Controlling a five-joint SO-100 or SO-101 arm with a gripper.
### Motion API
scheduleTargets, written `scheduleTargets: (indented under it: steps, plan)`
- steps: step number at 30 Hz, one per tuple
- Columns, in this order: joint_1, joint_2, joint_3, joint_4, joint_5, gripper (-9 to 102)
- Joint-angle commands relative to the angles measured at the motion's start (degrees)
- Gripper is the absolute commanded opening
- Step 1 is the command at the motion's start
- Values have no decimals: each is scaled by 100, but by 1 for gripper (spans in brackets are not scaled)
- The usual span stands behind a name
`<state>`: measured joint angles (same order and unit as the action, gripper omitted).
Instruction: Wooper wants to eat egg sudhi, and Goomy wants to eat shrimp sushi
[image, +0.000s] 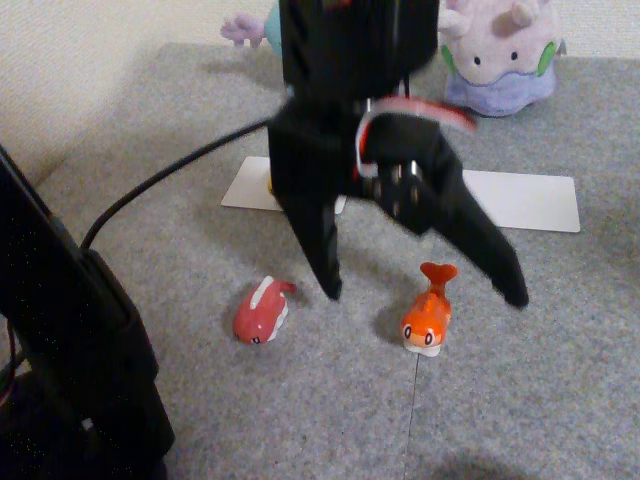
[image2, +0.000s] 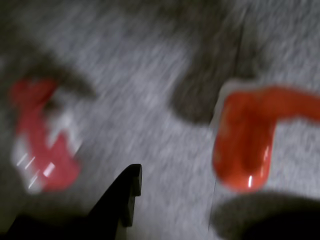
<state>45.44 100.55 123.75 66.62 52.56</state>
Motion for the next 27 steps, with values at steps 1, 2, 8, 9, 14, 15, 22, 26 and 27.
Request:
scheduleTargets:
  steps: [1,2,8,9,14,15,22,26,27]
  plan:
    - [-9,272,334,-545,53,44]
    - [-9,272,413,-650,123,42]
    - [70,-62,475,-1090,255,36]
    - [88,-229,475,-1187,255,35]
    - [299,-949,387,-1397,246,27]
    - [299,-932,369,-1380,246,25]
    - [492,-853,343,-1441,255,8]
    - [492,-817,325,-1406,255,6]
    - [475,-817,255,-1327,255,6]
